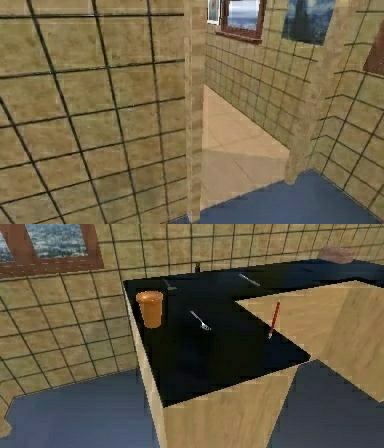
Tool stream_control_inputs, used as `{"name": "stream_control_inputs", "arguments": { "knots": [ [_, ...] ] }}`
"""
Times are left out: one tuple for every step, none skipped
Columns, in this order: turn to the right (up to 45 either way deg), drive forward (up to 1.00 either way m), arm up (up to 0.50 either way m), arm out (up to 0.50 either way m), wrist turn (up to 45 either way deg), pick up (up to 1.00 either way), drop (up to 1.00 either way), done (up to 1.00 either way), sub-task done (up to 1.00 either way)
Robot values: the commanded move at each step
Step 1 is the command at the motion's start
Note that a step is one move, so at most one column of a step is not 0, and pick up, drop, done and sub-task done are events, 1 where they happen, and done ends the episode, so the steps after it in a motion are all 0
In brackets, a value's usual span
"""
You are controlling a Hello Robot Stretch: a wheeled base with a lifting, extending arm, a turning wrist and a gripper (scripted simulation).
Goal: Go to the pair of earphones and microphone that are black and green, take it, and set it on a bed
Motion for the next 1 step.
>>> {"name": "stream_control_inputs", "arguments": {
  "knots": [
    [12.0, 0.0, 0.0, 0.0, 0.0, 0.0, 0.0, 0.0, 0.0]
  ]
}}
